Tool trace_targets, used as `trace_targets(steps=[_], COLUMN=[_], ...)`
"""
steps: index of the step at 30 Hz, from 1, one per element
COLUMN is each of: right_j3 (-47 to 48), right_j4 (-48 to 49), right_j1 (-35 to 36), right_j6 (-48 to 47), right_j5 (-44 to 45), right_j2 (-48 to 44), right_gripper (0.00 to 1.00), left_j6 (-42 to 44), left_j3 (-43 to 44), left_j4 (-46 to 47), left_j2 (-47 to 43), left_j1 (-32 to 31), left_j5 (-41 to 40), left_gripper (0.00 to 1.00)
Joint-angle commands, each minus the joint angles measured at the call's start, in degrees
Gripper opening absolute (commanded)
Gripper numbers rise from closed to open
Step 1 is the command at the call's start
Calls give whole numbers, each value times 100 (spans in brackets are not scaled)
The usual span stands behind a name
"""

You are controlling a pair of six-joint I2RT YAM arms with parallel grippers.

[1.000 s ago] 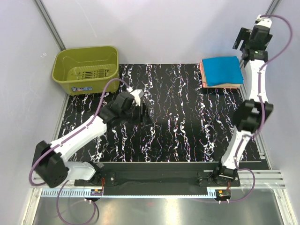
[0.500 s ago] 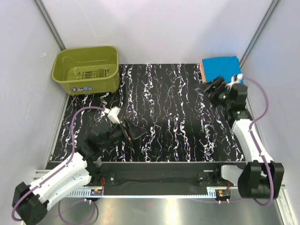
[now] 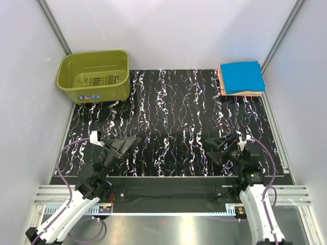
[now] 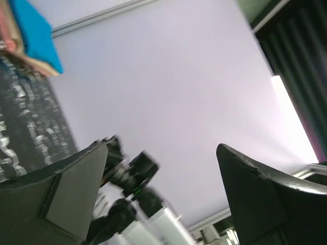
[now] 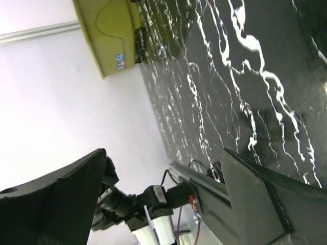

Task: Fold and stack the t-shirts
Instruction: Reset both grippers

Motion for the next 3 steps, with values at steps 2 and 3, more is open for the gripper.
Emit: trace_targets(steps=[2,3], right_j3=[-578,-641], right_j4=[-344,-205], right_j1=[18,27], right_j6=[1089,1231], right_j5=[-402,-481], right_j2=[-1247,-1667], right_gripper=[100,100], left_j6=[-627,-706], left_j3=[-1267,-1311], left_j4=[1392,2109], left_j2=[-165,-57], left_j1=[9,9], left_j5=[-249,-258], left_gripper=[97,98])
